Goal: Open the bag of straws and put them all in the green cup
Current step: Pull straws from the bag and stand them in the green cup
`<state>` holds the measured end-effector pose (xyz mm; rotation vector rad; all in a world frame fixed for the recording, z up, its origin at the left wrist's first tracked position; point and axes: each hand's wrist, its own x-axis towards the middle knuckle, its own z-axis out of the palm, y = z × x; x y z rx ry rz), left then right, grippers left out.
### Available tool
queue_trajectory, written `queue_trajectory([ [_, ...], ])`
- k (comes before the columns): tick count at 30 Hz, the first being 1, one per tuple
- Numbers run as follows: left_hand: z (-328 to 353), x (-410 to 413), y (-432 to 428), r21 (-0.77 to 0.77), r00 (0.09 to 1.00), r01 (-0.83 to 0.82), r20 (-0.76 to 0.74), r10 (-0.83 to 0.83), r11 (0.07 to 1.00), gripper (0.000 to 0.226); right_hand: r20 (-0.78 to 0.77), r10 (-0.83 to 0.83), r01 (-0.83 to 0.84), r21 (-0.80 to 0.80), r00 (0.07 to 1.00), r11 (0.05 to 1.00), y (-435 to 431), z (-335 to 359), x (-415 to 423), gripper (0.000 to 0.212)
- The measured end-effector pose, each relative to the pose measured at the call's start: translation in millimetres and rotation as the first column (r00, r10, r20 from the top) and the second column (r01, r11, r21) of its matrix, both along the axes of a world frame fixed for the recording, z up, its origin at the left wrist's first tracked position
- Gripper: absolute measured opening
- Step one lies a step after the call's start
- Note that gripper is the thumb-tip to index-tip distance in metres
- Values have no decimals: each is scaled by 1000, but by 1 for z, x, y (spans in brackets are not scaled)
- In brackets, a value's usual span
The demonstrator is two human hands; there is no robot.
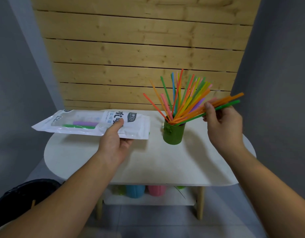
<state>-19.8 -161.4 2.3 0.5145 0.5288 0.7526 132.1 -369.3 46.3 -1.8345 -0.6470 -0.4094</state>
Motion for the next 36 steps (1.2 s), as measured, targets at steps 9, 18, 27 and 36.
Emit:
queue_trajectory([
  [9, 1, -1, 1, 2, 1000, -9, -12, 9, 1000, 35, -41, 50, -55, -128, 998, 990, 32, -9, 18, 32],
  [18, 1, -5, 2, 16, 1000, 10, -16, -10, 1000, 27, -138, 84, -88, -22, 987, 996, 46, -16, 35, 28],
  [27, 2, -5, 0, 41, 1000, 23, -7, -23, 999, 37, -216, 151, -170, -72, 965, 983, 44, -26, 37, 19],
  [36, 4, -3, -6, 87, 999, 45, 7, -46, 995, 42, -235, 180, -210, -109, 955, 972, 30, -25, 26, 30],
])
